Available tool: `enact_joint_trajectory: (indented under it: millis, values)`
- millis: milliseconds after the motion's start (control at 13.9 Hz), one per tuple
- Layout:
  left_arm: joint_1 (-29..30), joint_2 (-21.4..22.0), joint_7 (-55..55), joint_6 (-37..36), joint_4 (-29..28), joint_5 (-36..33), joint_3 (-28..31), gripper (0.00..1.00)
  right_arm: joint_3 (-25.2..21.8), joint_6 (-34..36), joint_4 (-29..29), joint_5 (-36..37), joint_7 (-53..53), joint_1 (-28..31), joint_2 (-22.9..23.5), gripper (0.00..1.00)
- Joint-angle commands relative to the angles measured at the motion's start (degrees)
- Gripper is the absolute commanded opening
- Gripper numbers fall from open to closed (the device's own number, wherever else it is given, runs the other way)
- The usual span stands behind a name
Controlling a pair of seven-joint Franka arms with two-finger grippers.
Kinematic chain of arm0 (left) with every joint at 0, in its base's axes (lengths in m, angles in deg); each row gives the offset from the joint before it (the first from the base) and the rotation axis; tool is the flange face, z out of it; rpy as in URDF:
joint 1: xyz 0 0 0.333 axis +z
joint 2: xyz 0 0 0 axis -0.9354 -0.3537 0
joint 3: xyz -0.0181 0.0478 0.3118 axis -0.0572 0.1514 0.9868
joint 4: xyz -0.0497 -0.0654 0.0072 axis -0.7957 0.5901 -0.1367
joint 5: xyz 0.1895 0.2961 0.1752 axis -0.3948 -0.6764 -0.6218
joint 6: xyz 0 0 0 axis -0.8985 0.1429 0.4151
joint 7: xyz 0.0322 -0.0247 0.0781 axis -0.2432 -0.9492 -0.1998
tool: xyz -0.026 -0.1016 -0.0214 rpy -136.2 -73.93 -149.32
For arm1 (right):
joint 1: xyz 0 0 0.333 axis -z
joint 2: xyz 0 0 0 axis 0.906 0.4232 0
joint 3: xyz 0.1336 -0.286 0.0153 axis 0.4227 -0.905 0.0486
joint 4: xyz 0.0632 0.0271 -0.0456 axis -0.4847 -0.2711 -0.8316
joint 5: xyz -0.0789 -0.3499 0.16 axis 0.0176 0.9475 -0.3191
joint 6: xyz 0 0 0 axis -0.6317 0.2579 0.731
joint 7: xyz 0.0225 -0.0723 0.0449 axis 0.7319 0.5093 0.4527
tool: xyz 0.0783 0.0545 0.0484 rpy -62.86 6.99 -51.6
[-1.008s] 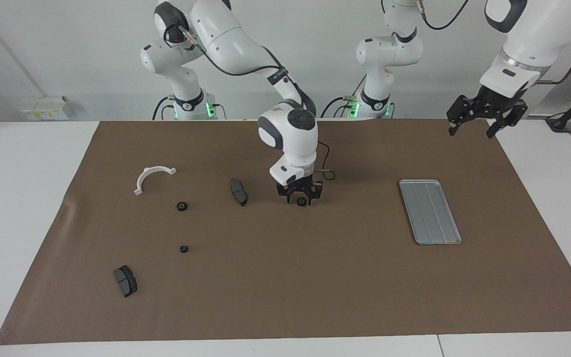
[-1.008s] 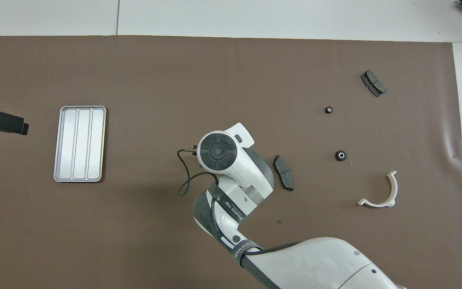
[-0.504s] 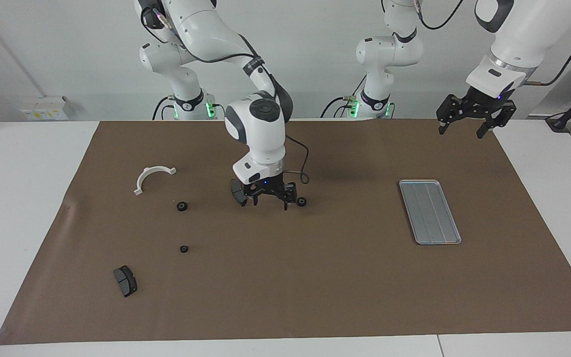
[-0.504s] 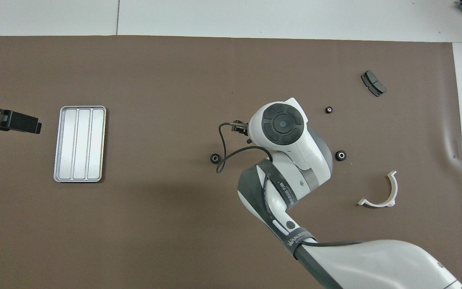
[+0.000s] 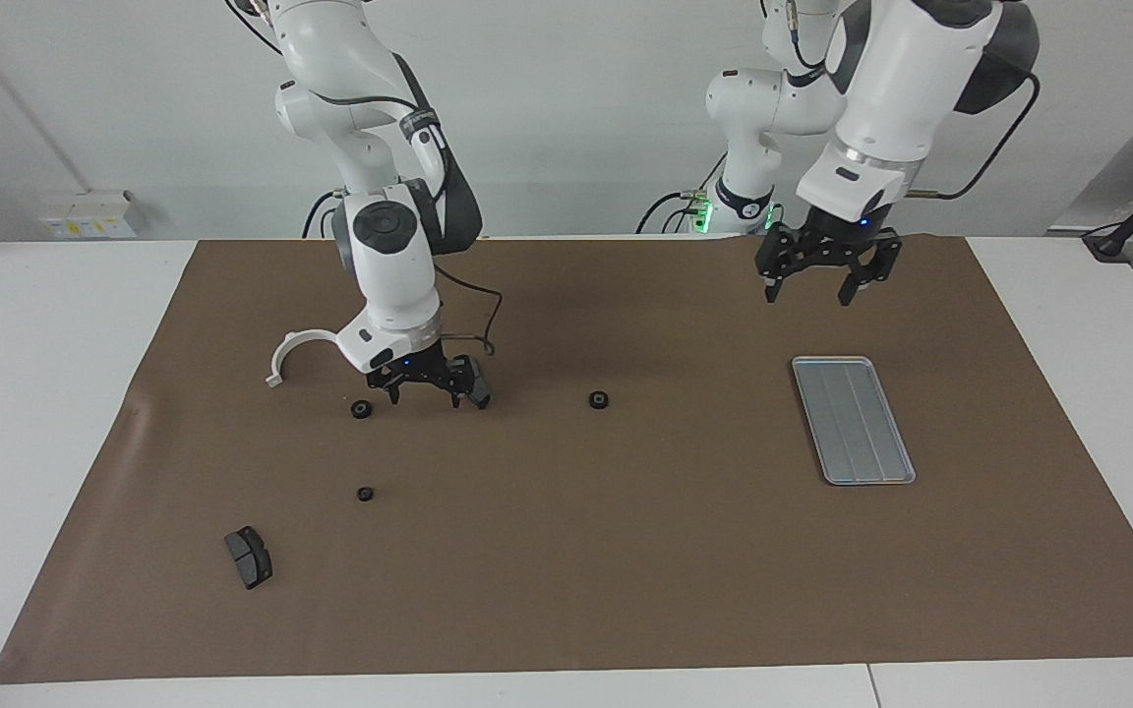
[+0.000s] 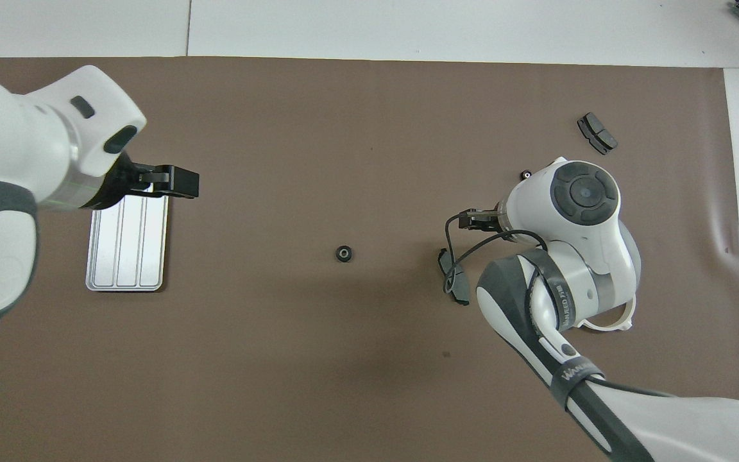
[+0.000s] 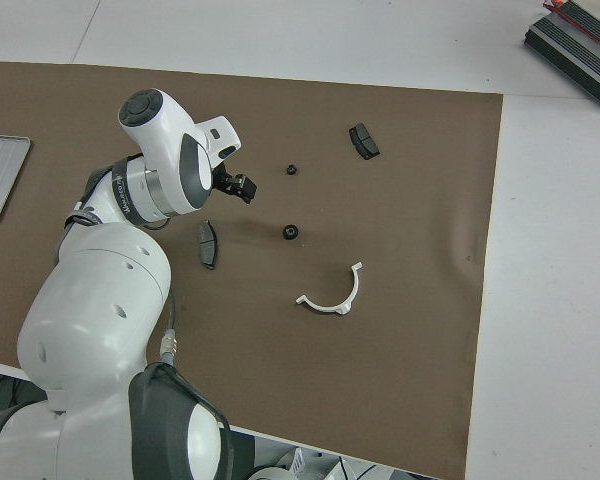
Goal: Pick bearing gear from pile to tray
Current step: 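Reach the left gripper to the bearing while the right gripper returns to the pile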
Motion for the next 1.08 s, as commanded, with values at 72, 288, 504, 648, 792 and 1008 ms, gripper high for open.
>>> enact_joint_trajectory:
  millis: [72, 288, 504, 648, 792, 1008]
  values:
    - [-8.2, -9.6, -10.8, 2.3, 4.9, -3.1, 0.9, 1.0, 0.9, -6.5, -9.1, -2.1, -11.8, 6.0, -4.0, 1.0]
    - [-10.6, -12.6, -13.5, 5.5, 4.1, -3.5, 0.9, 1.0, 1.0, -11.7, -14.3, -2.1, -18.3, 9.6, -5.2, 1.0]
    - [-13.9, -19.5, -20.5, 11.5, 4.1, -4.2, 0.9, 1.0, 1.0, -11.8, -14.6, -2.1, -20.7, 10.7, -4.6, 1.0]
    - [-14.3, -22.3, -21.6, 16.7, 3.1, -4.0, 0.8, 1.0, 0.9, -11.9, -14.8, -2.5, -20.7, 10.7, -4.3, 1.0]
    - [-14.9, -22.9, -22.1, 23.1, -1.7, -3.7, 0.7, 1.0, 0.9, -11.9, -15.3, -2.5, -20.9, 11.2, -4.3, 0.99]
    - [-15.8, -21.8, -22.2, 30.1, -10.3, -3.6, 0.7, 1.0, 0.9, -14.7, -15.4, -2.6, -21.2, 12.0, -3.0, 0.92]
